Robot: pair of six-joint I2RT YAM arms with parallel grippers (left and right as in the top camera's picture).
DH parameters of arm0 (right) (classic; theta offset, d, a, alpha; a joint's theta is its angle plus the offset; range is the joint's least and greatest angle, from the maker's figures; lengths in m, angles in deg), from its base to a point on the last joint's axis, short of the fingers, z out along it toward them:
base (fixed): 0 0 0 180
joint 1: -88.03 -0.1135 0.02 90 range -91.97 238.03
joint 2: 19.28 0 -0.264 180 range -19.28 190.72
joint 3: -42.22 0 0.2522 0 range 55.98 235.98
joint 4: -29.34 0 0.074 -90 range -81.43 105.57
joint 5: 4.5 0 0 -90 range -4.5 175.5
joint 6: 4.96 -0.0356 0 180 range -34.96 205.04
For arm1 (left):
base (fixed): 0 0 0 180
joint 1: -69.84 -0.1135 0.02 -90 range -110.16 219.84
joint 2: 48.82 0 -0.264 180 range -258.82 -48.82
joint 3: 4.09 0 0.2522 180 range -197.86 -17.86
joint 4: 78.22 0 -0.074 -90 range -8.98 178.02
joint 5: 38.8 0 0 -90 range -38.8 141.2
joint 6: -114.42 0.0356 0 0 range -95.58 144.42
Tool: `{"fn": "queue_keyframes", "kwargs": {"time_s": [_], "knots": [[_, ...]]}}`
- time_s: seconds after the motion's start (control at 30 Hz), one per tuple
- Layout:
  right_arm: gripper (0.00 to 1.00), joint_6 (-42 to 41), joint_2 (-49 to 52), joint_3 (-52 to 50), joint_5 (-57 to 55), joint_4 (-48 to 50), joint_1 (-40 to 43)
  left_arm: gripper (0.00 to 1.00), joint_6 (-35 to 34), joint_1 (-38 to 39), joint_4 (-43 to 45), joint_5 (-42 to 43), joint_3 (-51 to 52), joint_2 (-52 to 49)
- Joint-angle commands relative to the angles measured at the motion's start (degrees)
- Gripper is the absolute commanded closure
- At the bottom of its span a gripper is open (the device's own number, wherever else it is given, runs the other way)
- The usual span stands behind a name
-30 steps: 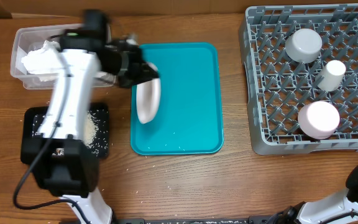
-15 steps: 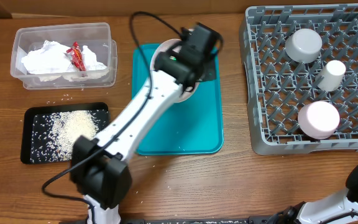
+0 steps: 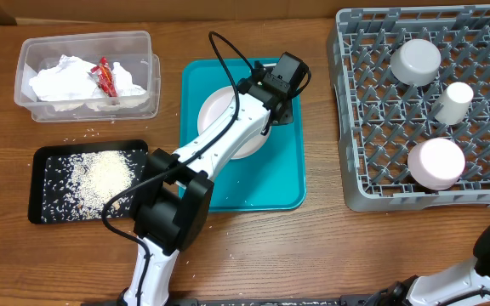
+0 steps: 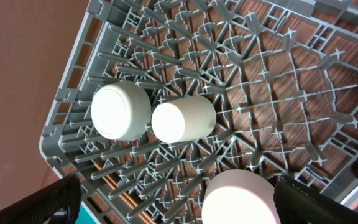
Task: Sort waste into correct bins and load items into the dishwasher
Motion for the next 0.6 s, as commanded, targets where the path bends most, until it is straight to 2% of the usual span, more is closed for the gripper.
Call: {"fn": "queue_keyframes", "kwargs": {"time_s": [0.0, 0.2, 0.4, 0.5, 0.53, 0.57], "knots": [[0.0, -0.09, -0.26, 0.44, -0.26, 0.2, -0.2, 0.59, 0.28, -1.33, -0.02, -1.18, -0.87, 1.25], [0.0, -0.09, -0.26, 0.44, -0.26, 0.2, -0.2, 0.57, 0.24, -6.16, -4.11, -1.18, -4.55, 7.63], [0.0, -0.9, -0.26, 0.44, 0.22, 1.38, -0.2, 0.52, 0.22, -15.26, -6.67, -1.18, -5.01, 16.96], [0.0, -1.9, -0.26, 0.44, 1.44, 5.38, -0.2, 0.41, 0.15, -20.98, -7.74, -1.16, -5.01, 21.2], [0.0, -1.9, -0.26, 0.44, 2.51, 6.95, -0.2, 0.3, -0.37, -23.23, -8.2, -1.16, -5.01, 22.51], [0.0, -2.05, -0.26, 0.44, 3.96, 7.98, -0.2, 0.13, -0.72, -25.14, -8.57, -1.14, -5.01, 23.45]]}}
